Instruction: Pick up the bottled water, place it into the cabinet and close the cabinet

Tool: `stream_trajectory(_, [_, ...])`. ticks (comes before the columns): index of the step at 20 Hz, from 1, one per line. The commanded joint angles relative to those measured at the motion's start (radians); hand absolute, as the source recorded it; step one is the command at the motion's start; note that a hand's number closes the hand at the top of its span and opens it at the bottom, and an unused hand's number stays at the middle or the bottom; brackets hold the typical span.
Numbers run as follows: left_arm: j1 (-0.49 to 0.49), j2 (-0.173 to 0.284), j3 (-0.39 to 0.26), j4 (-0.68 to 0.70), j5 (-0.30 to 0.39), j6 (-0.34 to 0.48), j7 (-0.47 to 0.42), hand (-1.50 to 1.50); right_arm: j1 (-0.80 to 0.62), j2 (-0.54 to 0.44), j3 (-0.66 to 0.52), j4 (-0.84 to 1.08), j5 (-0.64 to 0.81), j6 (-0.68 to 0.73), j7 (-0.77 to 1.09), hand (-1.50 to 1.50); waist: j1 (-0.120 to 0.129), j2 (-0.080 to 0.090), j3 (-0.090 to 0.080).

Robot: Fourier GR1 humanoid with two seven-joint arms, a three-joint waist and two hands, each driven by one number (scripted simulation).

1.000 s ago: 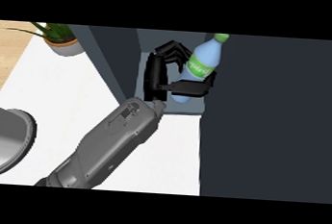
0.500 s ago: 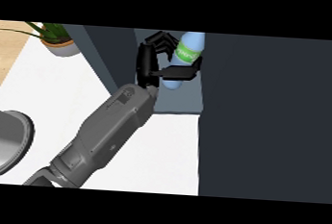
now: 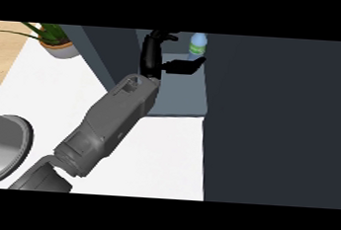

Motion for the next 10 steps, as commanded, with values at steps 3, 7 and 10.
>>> stream_trajectory(3, [-0.071,-0.006,0.001,0.119,-0.021,0.011,-0.008,-1.5,-0.026,0.003,0.016,-0.066,-0.047,-0.021,0.059,-1.5,-0.004,0.003,0.0])
stream_trajectory(7, [-0.083,-0.003,0.069,0.147,0.01,-0.021,-0.058,-1.5,0.026,-0.019,-0.047,-0.07,-0.101,0.023,0.012,-1.5,-0.017,0.006,-0.001])
stream_trajectory(10, [-0.082,0.006,0.076,0.127,0.012,-0.085,-0.067,-1.5,0.019,0.022,0.007,-0.126,-0.085,-0.027,0.063,-1.5,0.007,0.0,-0.001])
